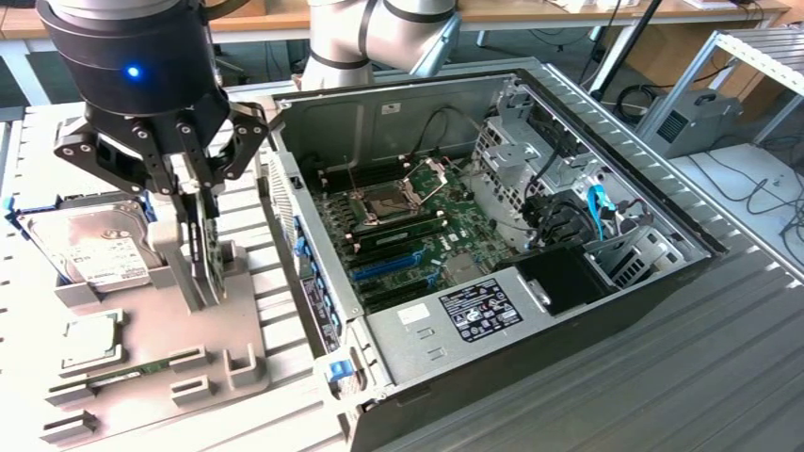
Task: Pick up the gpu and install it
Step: 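Pick up the gpu and move the gpu toward the slot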
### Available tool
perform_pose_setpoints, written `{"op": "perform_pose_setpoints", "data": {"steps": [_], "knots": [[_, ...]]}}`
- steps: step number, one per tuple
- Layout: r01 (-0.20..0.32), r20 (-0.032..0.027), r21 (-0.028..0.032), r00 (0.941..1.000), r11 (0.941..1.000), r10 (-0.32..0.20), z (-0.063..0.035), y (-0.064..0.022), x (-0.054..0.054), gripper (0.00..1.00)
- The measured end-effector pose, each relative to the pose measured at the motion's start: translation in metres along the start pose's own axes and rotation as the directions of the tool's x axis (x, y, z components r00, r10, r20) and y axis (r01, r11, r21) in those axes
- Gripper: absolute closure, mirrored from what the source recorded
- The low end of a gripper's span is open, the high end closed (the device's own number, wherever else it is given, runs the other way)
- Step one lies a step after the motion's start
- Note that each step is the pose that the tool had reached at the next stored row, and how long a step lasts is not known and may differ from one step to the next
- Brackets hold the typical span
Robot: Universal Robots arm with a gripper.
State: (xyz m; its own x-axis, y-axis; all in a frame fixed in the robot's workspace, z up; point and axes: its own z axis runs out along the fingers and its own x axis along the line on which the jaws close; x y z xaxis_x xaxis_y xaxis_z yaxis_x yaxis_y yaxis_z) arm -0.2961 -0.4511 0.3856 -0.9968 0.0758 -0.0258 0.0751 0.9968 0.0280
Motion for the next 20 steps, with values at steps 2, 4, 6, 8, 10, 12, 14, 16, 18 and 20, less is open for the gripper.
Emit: {"op": "perform_pose_setpoints", "data": {"steps": [2,4,6,8,10,12,14,16,18,20], "knots": [[0.000,0.0000,0.0000,1.0000,1.0000,0.000,-0.0006,0.0000,0.0000,0.74],[0.000,0.0000,0.0000,1.0000,1.0000,0.000,-0.0011,0.0000,0.0000,0.74],[0.000,0.0000,0.0000,1.0000,1.0000,0.000,-0.0017,0.0000,0.0000,0.74],[0.000,-0.0001,0.0000,1.0000,1.0000,0.000,-0.0023,0.0001,0.0000,0.74],[0.000,0.0000,0.0000,1.0000,1.0000,0.000,-0.0028,0.0001,0.0000,0.74],[0.000,0.0000,0.0000,1.0000,1.0000,0.000,-0.0034,0.0001,-0.0001,0.74],[0.000,-0.0001,0.0000,1.0000,1.0000,0.000,-0.0041,0.0001,-0.0001,0.74],[0.000,0.0000,0.0000,1.0000,1.0000,0.000,-0.0046,0.0001,-0.0001,0.74],[0.000,0.0000,0.0000,1.0000,1.0000,0.000,-0.0052,0.0001,-0.0001,0.74],[0.000,0.0000,0.0000,1.0000,1.0000,0.000,-0.0057,0.0002,-0.0001,0.74]]}}
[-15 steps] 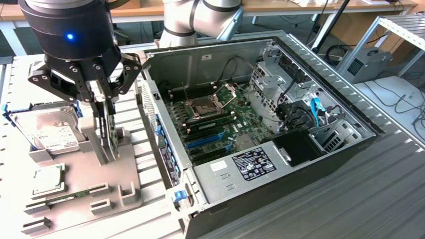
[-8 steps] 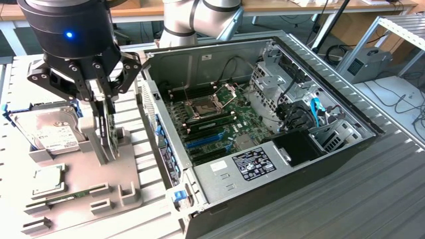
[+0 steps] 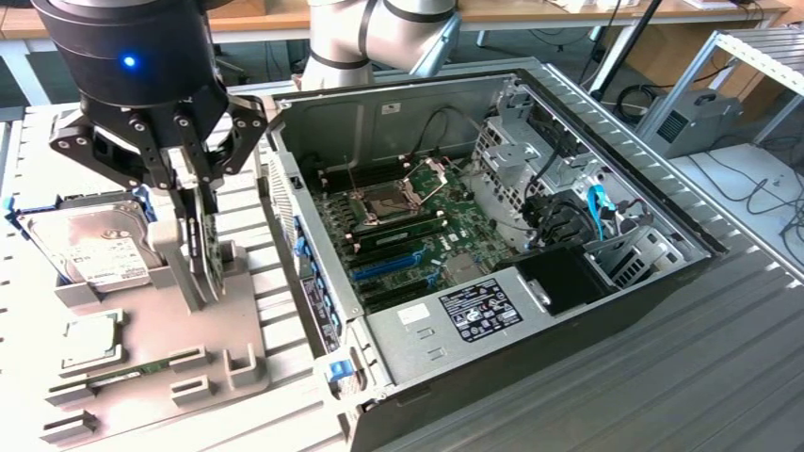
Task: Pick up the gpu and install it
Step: 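Pick up the gpu and move the gpu toward the slot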
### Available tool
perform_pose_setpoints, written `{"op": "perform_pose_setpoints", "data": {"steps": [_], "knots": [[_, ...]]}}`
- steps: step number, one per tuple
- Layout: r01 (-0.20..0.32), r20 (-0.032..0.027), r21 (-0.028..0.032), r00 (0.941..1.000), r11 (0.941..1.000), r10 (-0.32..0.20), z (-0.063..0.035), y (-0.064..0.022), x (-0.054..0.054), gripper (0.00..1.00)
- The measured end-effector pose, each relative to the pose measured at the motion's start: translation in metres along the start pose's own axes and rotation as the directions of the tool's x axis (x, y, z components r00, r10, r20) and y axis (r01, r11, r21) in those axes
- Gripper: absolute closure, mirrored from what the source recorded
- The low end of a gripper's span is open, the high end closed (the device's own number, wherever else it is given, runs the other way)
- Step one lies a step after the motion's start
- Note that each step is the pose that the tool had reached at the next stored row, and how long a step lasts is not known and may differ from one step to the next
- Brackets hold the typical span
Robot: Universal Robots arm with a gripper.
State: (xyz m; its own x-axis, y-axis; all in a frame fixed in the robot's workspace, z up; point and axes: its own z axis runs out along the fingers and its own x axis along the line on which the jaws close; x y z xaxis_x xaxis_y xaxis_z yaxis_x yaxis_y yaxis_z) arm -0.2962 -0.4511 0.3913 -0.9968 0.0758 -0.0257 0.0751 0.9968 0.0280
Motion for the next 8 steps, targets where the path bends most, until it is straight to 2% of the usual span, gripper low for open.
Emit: {"op": "perform_pose_setpoints", "data": {"steps": [8], "knots": [[0.000,0.0000,0.0000,1.0000,1.0000,0.000,-0.0022,0.0001,0.0000,0.74]]}}
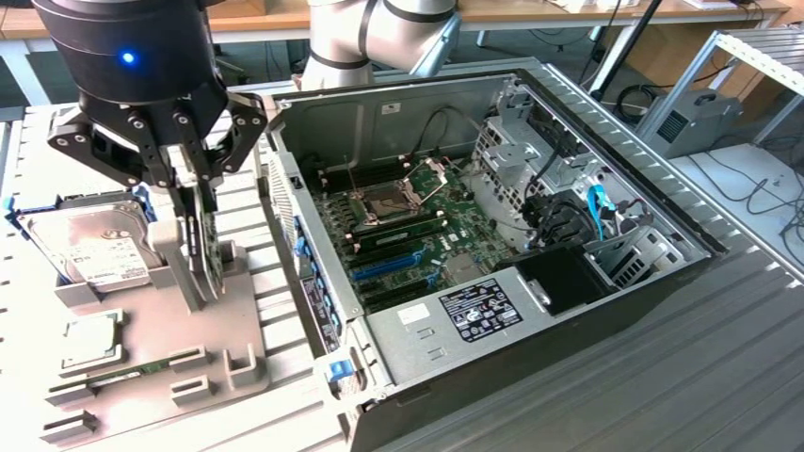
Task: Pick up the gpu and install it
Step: 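Pick up the gpu and move the gpu toward the slot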
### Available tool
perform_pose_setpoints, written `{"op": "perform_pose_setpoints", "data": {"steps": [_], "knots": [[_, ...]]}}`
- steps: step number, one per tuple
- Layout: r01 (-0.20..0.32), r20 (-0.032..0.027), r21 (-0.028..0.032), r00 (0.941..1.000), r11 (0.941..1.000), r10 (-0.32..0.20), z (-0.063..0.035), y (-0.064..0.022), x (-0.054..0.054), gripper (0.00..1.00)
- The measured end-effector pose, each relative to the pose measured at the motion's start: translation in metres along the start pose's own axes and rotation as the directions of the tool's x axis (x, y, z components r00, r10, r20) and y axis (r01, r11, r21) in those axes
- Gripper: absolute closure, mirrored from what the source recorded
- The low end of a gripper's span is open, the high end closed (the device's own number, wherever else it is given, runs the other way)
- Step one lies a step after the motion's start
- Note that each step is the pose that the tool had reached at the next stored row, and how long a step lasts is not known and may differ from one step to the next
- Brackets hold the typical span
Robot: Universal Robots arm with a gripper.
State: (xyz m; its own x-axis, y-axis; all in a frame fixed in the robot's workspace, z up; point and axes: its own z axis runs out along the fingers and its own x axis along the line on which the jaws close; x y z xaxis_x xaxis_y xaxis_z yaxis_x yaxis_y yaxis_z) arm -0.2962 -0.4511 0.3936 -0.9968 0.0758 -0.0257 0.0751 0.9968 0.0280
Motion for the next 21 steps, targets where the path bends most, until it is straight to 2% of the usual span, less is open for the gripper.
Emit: {"op": "perform_pose_setpoints", "data": {"steps": [21], "knots": [[0.000,0.0000,0.0000,1.0000,1.0000,0.000,-0.0056,0.0002,-0.0001,0.74]]}}
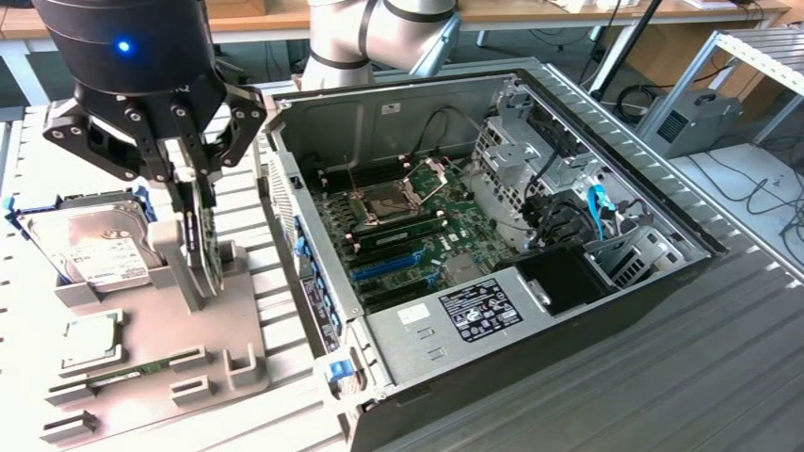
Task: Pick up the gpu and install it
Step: 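Pick up the gpu and move the gpu toward the slot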
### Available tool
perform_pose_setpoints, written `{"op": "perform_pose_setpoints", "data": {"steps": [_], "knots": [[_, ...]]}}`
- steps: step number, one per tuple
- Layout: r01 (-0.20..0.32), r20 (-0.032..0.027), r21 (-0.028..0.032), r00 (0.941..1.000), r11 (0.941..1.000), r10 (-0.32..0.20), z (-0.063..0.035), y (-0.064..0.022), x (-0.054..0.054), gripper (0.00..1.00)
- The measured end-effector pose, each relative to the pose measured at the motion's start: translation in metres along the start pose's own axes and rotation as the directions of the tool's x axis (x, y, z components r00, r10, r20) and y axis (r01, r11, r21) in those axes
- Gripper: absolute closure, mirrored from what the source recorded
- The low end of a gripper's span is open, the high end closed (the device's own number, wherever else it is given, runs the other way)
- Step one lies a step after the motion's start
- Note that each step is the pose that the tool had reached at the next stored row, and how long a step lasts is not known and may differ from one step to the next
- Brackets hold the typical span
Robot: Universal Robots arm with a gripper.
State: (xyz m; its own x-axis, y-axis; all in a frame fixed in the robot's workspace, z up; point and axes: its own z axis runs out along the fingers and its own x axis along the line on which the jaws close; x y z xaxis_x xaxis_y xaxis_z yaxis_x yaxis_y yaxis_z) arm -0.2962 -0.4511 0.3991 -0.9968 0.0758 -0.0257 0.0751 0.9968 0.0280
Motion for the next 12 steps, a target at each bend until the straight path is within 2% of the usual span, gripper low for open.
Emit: {"op": "perform_pose_setpoints", "data": {"steps": [12], "knots": [[0.000,0.0001,-0.0001,1.0000,1.0000,0.000,-0.0036,0.0001,-0.0001,0.74]]}}
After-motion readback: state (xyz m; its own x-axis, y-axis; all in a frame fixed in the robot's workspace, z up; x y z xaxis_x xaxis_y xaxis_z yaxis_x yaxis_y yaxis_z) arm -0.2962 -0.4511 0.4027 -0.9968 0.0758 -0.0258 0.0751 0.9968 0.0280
